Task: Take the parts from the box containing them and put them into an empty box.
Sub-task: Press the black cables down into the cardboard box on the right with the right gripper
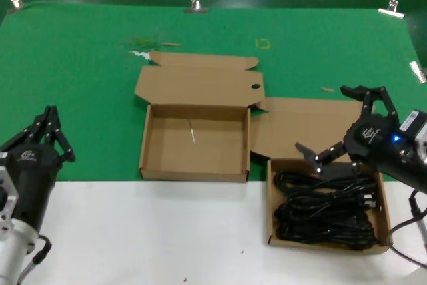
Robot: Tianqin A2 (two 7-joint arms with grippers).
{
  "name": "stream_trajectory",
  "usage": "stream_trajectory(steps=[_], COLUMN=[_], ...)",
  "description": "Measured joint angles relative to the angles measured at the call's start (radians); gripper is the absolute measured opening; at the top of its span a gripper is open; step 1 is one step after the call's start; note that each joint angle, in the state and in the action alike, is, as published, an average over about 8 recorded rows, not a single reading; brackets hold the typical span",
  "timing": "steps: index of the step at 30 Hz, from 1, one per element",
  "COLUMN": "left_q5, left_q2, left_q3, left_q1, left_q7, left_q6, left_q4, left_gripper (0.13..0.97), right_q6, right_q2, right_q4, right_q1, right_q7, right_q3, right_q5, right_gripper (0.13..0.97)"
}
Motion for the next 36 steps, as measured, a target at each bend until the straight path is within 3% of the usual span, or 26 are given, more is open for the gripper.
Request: stream_trajectory(steps=[10,19,25,36], left_q5=[0.0,0.0,0.0,0.0], left_q2=[0.0,0.0,0.0,0.0], left_q3=[0.0,0.0,0.0,0.0], left_q1=[0.0,0.0,0.0,0.0], left_q7=[0.0,0.0,0.0,0.0], left_q6=[0.0,0.0,0.0,0.0], left_q4=[0.0,0.0,0.0,0.0], left_gripper=[0.152,0.151,0.151,0.151], right_q6=[-0.438,-0.73,-0.79,-0.782], right_q2=[0.13,0.081,0.011,-0.16], right_q4=[-0.179,-0.426,-0.597,-0.961], right_q1=[0.321,0.593,0.697,0.82], right_q7=[-0.125,-0.292,-0.433,-0.67], right_q3=[-0.164,-0.316,-0.378,-0.413], right_q5=[-0.078,-0.242,-0.326,-0.396], right_gripper=[0.966,0.966,0.966,0.966])
